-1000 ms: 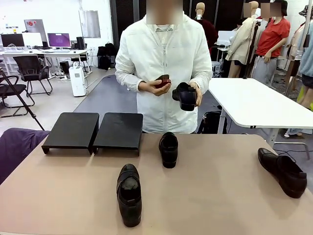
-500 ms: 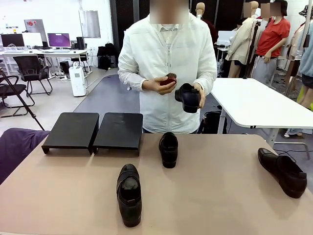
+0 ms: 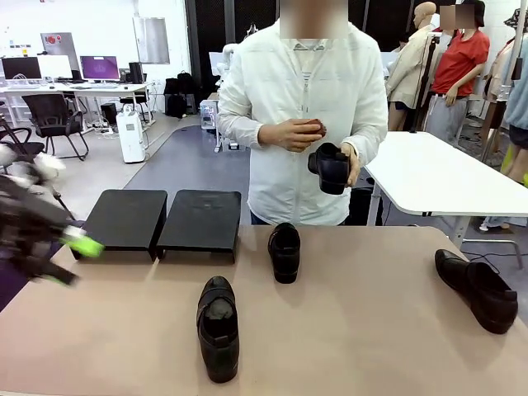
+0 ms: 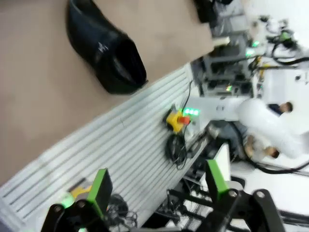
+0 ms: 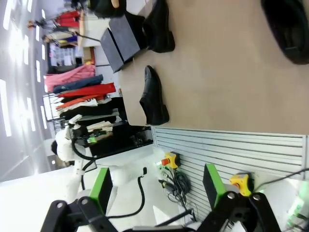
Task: Organize the shoes by placing them on the stand.
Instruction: Place the Shoe from the middle of the table onto the Shoes Stand.
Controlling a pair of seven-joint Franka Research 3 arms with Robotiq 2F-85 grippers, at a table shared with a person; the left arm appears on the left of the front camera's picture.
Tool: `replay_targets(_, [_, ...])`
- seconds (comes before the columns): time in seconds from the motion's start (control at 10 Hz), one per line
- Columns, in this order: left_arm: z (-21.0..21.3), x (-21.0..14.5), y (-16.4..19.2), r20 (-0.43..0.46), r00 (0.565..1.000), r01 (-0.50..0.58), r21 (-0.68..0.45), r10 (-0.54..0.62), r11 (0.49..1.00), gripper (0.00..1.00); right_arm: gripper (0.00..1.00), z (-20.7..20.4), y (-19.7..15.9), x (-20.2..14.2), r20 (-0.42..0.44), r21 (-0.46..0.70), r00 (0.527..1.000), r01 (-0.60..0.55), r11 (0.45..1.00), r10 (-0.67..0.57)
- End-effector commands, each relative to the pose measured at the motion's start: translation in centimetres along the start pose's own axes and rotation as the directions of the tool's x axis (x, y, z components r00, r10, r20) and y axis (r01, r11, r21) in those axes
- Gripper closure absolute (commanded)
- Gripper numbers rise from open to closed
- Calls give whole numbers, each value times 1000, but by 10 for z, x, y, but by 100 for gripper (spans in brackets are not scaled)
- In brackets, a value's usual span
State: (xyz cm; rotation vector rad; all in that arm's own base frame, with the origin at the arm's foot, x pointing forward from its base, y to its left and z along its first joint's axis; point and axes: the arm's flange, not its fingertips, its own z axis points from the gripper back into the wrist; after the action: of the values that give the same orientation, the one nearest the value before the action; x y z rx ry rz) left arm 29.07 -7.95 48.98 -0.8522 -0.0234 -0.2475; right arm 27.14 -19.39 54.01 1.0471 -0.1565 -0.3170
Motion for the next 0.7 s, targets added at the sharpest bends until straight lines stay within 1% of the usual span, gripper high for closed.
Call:
replay_targets(0.0, [-85, 54, -22, -70, 983, -159, 165, 172, 973, 0, 0, 4, 2, -2, -5, -4, 1000, 8, 1000, -8])
replay_targets(0.1, [-122, 65, -36, 107, 969, -239, 182, 223, 954, 0, 0, 4, 2, -2, -5, -4, 1000, 8, 1000, -8])
replay_targets(0.2, [-143, 72, -49, 189, 938, -319, 142, 291, 937, 0, 0, 4, 2, -2, -5, -4, 1000, 8, 1000, -8])
replay_targets(0.3, [-143, 74, -58, 294, 901, -353, 73, 318, 933, 0, 0, 4, 2, -2, -5, -4, 1000, 8, 1000, -8])
replay_targets(0.4, [-144, 48, -47, 66, 975, -221, 163, 213, 962, 0, 0, 4, 2, -2, -5, -4, 1000, 8, 1000, -8])
replay_targets(0.6, [-144, 48, -47, 66, 975, -221, 163, 213, 962, 0, 0, 4, 2, -2, -5, -4, 1000, 8, 1000, -8])
